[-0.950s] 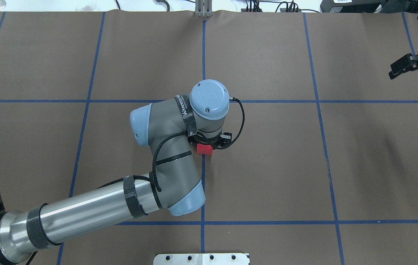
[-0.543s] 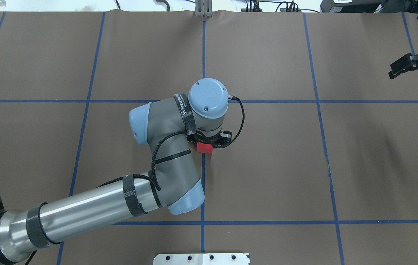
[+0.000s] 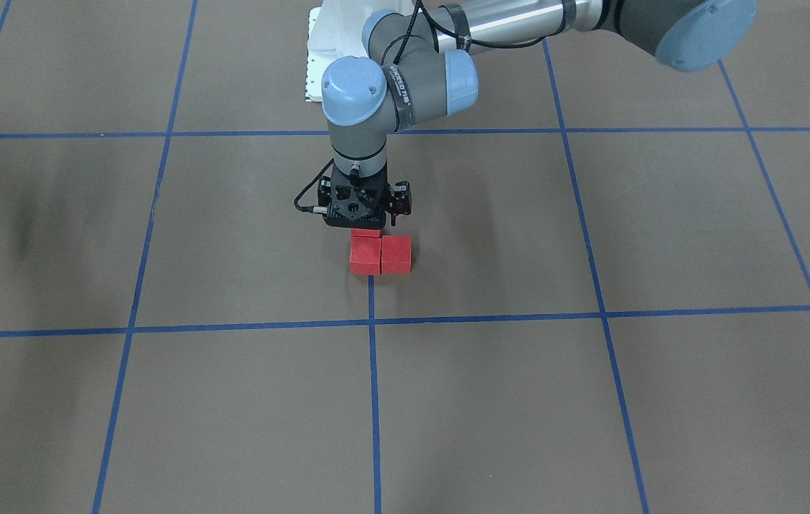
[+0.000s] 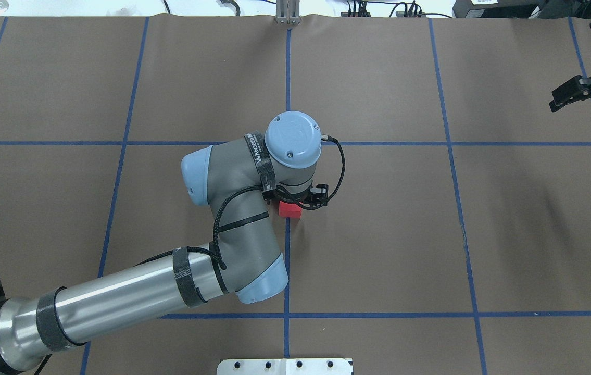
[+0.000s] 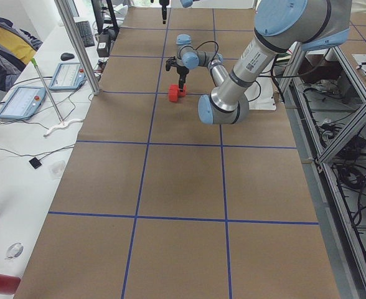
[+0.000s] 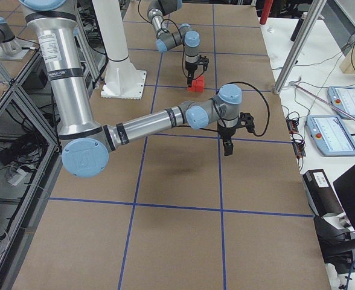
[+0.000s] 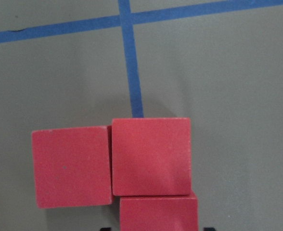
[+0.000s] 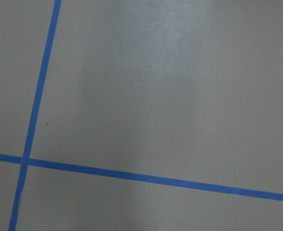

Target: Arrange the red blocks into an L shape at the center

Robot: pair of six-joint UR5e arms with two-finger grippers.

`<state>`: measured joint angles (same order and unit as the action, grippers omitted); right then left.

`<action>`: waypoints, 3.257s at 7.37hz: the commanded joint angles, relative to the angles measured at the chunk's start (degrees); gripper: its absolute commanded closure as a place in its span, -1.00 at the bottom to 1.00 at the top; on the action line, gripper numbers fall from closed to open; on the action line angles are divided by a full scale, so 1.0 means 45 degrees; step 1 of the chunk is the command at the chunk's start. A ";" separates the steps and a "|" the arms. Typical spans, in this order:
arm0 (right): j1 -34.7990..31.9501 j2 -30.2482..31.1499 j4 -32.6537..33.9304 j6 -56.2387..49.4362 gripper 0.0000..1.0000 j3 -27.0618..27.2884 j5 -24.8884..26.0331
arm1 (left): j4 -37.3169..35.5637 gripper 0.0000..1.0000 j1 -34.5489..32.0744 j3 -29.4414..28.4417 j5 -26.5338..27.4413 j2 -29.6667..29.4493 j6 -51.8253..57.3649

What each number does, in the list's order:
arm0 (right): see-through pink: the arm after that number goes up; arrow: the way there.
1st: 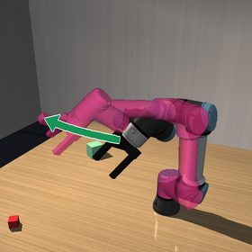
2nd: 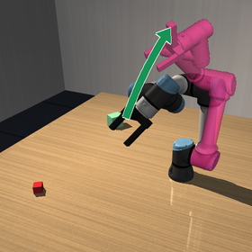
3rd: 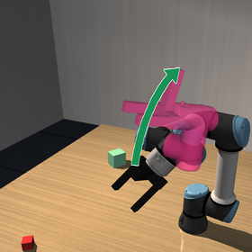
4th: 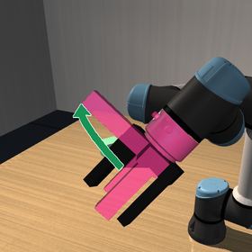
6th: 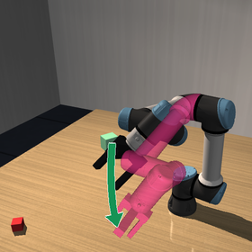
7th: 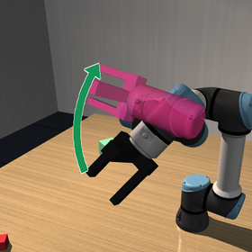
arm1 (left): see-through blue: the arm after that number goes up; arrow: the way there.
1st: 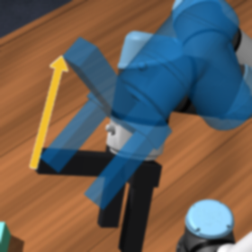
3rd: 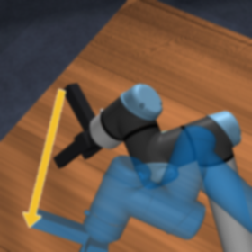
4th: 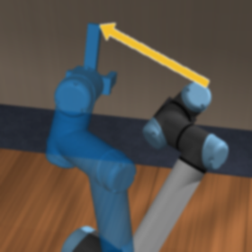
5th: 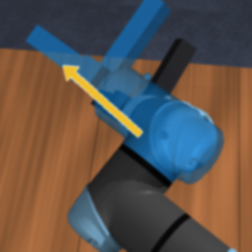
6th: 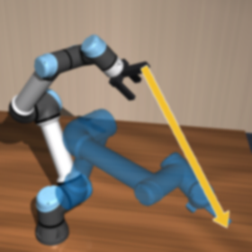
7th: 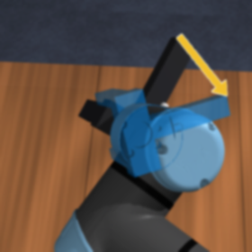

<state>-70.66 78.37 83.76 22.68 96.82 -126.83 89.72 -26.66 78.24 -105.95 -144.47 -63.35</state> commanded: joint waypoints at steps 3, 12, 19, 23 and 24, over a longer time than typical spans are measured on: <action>-0.0058 0.0063 0.0019 -0.0136 -0.99 -0.0030 0.0000 | -0.0366 -1.00 -0.0751 0.1260 -0.0224 0.0343 0.0732; -0.4725 0.4141 0.0041 -0.6035 -0.99 -0.0440 -0.0626 | -0.1344 -1.00 -0.9582 0.6134 -0.4053 1.0865 1.2203; -0.4727 0.4048 0.0039 -0.5840 -0.99 -0.0616 -0.0683 | 0.0437 -1.00 -1.4486 0.5312 -0.7433 1.4664 1.4840; -0.4824 0.4224 0.0039 -0.5801 -0.99 -0.0616 -0.0684 | 0.0511 -1.00 -1.4505 0.5134 -0.7256 1.4644 1.4781; -0.4921 0.4340 0.0039 -0.5859 -0.99 -0.0616 -0.0645 | 0.0492 -1.00 -1.4505 0.5134 -0.7276 1.4818 1.4820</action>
<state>-92.36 97.39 83.97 -3.49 94.04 -129.90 91.95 -91.93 101.41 -138.56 -78.36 3.15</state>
